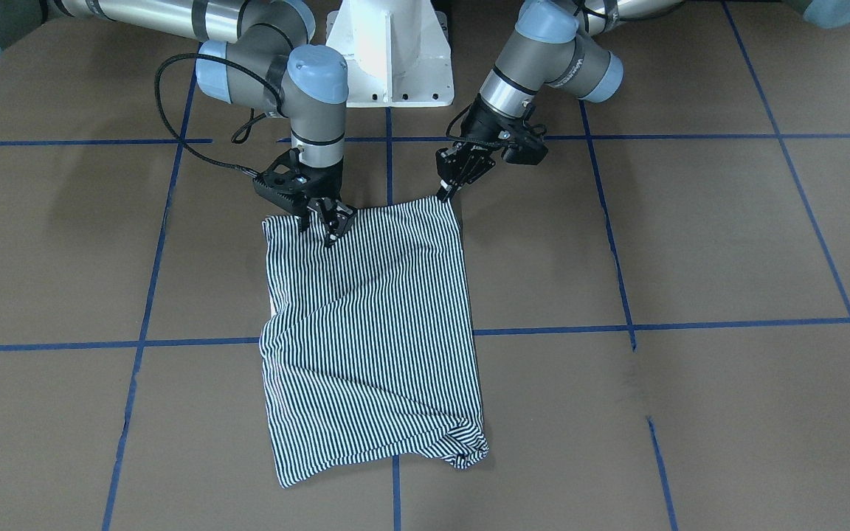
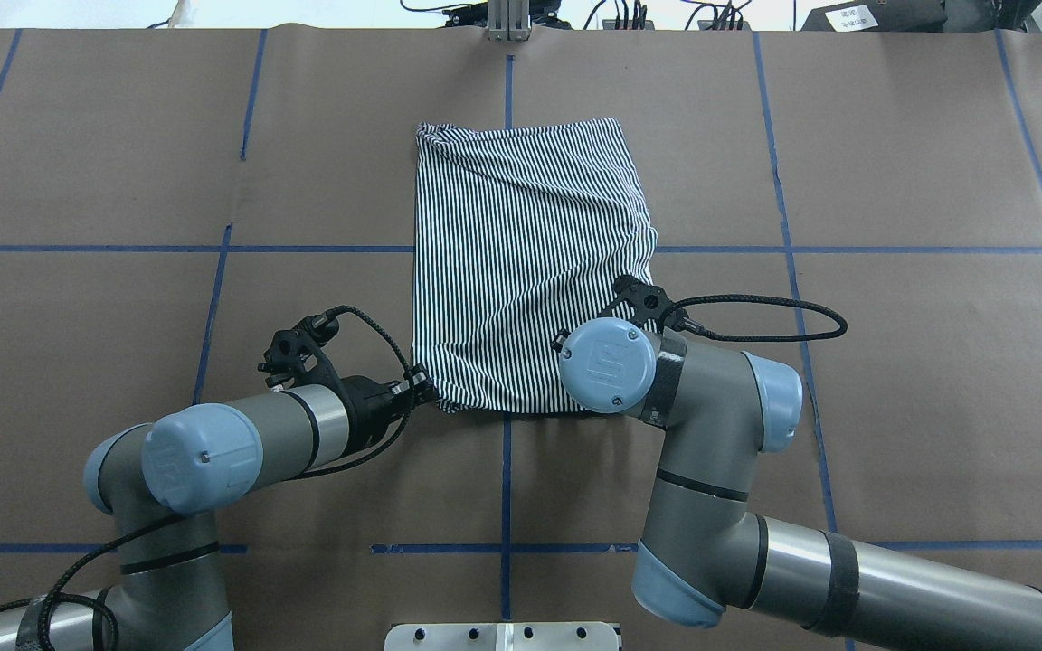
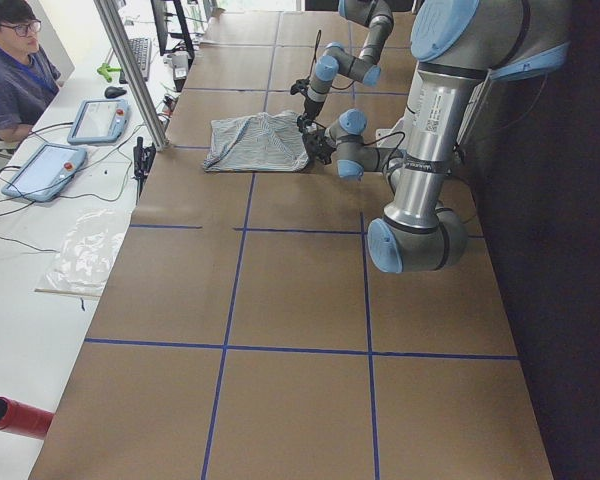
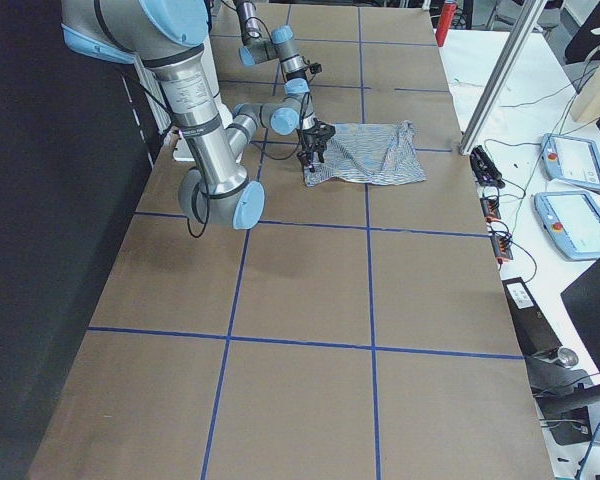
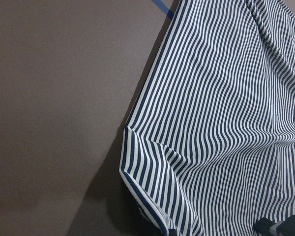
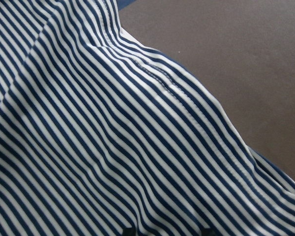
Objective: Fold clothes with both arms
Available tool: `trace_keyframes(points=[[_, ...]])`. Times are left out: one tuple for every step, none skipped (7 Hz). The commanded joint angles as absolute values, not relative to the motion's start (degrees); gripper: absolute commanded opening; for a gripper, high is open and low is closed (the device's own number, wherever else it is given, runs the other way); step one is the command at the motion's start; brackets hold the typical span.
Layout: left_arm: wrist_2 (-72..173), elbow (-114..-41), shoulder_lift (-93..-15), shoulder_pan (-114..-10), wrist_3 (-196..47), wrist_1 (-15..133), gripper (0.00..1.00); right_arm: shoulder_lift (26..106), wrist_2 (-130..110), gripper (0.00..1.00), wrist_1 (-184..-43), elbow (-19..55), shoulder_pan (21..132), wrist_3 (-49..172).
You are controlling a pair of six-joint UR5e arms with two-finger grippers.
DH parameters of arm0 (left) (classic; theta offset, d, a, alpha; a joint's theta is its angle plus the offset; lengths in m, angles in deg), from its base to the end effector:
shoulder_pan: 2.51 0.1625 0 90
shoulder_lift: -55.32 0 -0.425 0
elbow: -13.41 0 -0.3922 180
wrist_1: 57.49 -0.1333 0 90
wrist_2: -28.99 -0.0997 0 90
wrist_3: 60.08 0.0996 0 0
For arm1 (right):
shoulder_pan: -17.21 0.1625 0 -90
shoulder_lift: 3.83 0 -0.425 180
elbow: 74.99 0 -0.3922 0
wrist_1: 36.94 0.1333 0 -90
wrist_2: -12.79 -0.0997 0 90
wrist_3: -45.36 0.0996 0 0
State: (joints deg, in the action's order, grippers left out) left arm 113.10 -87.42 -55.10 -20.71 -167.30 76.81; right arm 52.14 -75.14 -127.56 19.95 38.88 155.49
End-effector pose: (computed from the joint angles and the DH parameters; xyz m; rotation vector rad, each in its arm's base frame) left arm 0.5293 -0.3251 0.2855 0.1005 1.3399 -0.5920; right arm -0.5839 -0.3793 0.2843 0.0447 -0.6838 0.7136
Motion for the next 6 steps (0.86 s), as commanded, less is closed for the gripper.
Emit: trace_keyframes(points=[[113.02,-87.40,-55.07,-20.70,-167.31,76.81,0.00,52.24,-74.67,0.00,-127.56,19.84,38.57,156.28],[113.02,-87.40,-55.15,-20.62,-167.31,76.81,0.00,51.98,-74.58,0.00,-127.47,19.93,38.57,156.72],[113.02,-87.49,-55.15,-20.70,-167.31,76.72,0.00,51.98,-74.58,0.00,-127.47,20.10,38.57,156.72],[113.02,-87.58,-55.24,-20.70,-167.31,76.81,0.00,51.89,-74.58,0.00,-127.56,20.36,38.57,156.81],[113.02,-87.75,-55.16,-20.70,-167.31,76.72,0.00,51.80,-74.58,0.00,-127.47,20.89,38.57,156.72],[113.19,-88.10,-55.15,-20.79,-167.13,76.63,0.00,52.06,-74.58,0.00,-127.56,22.72,38.66,156.72]])
